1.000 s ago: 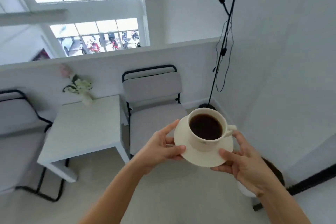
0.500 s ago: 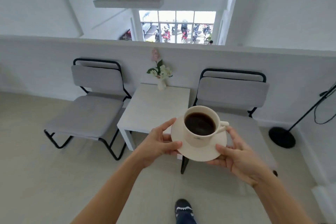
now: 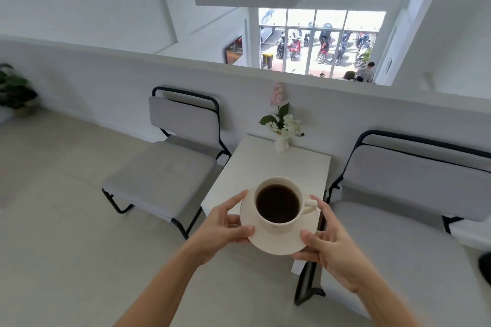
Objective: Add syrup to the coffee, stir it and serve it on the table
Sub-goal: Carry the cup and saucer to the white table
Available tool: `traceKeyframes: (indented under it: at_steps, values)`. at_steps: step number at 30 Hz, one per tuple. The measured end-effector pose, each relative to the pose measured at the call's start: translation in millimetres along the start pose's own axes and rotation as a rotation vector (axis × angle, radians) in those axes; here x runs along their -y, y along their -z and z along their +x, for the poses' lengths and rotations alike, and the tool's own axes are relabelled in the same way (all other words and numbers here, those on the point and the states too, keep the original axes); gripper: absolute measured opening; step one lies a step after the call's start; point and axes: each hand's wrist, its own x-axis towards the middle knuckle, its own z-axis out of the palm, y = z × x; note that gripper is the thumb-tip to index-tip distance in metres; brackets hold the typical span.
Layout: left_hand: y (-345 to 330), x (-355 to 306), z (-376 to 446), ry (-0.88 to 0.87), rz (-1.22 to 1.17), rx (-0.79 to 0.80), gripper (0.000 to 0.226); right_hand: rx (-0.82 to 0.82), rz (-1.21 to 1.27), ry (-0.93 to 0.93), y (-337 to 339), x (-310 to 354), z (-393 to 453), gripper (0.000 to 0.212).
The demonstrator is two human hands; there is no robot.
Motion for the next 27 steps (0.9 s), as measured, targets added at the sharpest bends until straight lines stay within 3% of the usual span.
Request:
traceKeyframes:
  at_steps: [5, 17, 27]
  values:
    - [35, -3, 58, 0.022, 0.025, -0.022, 0.088, -0.020, -0.019, -0.010, -1, 7, 67, 0.077]
    - [133, 25, 233, 0.034, -0.020, 0.229, 0.090, -0.248, 0.058, -0.042, -11, -23, 214, 0.083]
    - [165, 115, 361, 0.113, 0.034, 0.295, 0.095, -0.307, 0.079, -0.111, 34, -101, 321, 0.091]
